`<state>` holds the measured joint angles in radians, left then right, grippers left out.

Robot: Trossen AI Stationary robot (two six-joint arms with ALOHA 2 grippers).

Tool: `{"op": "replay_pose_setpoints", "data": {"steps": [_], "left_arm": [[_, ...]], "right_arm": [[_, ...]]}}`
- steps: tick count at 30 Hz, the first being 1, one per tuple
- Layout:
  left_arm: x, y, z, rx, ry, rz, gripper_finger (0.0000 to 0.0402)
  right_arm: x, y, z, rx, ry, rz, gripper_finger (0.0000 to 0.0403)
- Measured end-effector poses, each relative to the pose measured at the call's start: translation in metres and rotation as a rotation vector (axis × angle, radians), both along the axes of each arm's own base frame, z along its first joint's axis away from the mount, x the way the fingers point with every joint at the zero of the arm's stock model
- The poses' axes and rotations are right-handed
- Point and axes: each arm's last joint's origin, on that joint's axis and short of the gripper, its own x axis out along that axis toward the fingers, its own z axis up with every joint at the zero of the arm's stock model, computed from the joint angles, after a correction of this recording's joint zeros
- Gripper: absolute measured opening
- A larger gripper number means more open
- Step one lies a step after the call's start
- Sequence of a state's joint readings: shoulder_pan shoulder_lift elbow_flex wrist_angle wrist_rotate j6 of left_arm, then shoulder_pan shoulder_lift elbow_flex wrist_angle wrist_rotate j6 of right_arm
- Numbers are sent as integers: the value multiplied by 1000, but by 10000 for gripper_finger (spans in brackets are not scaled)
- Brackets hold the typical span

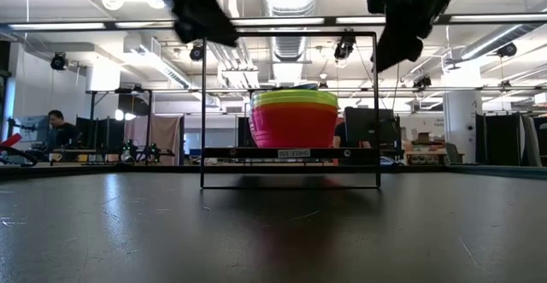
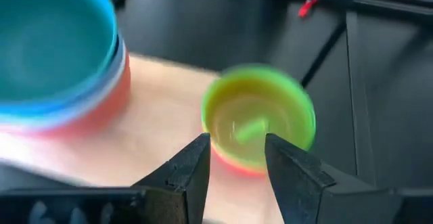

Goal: Place and stack bowls onto a shelf
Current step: Return to Home Position

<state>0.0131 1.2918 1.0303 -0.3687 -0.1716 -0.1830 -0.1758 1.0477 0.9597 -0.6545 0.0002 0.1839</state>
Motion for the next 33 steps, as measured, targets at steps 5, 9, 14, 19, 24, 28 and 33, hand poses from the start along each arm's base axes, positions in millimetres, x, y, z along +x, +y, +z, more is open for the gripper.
{"op": "replay_pose_setpoints", "data": {"steps": [5,9,14,19,24,28,33], "left_arm": [[-47,-5,-28,-102,20,47,126],[-82,-9,-49,-190,15,38,126],[-114,-8,-67,-212,-41,56,126],[-134,-7,-85,-236,-149,91,126],[-144,-7,-105,-251,-242,87,126],[-149,-7,-122,-272,-286,93,126],[-153,-7,-134,-282,-295,98,126]], "right_arm": [[-4,0,-20,24,56,-18,202],[-8,1,-33,31,86,-21,191],[-11,2,-45,31,82,-20,177],[-12,2,-54,33,63,-24,171],[-15,3,-67,36,34,-11,173],[-18,4,-80,43,-6,5,173],[-19,6,-99,68,-103,46,173]]}}
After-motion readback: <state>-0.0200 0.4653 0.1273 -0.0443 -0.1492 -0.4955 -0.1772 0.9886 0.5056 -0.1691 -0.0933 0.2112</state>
